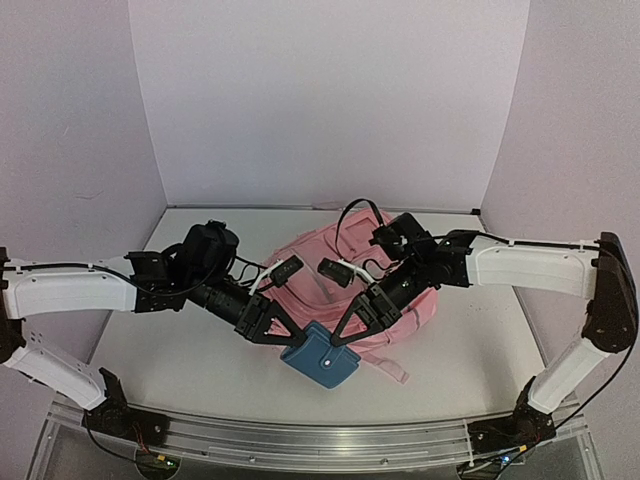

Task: Pack the student bag
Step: Pick up the personal item from the center of the board.

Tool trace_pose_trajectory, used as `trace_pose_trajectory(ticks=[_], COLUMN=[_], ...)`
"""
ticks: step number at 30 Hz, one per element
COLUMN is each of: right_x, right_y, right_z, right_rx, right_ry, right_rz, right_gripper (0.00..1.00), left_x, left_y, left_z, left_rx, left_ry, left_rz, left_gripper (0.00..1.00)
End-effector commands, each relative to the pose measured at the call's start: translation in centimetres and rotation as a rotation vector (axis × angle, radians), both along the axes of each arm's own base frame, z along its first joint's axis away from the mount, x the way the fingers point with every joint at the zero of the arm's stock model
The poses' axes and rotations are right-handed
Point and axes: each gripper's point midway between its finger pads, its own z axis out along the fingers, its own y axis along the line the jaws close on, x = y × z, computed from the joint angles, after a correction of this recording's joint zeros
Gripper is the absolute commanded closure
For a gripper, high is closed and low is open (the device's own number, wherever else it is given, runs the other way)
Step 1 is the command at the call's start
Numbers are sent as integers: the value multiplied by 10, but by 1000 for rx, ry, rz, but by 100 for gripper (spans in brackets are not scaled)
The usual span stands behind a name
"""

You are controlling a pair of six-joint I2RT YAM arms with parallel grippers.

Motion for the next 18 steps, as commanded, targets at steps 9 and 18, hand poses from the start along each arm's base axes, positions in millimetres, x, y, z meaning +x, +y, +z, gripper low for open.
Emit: trace_pose_trajectory(ticks=[9, 18], right_x=[11, 14], right_y=[-3, -1], right_z=[-7, -5], right_rx=[17, 20], right_ry=[-8, -10], right_rz=[-16, -20], right_gripper=[100, 100], left_x=[-10, -10], left_y=[-7, -11], left_z=[50, 35], left_rx=[-159, -101], left_ry=[-24, 9], left_rz=[-27, -39], left_gripper=[10, 6])
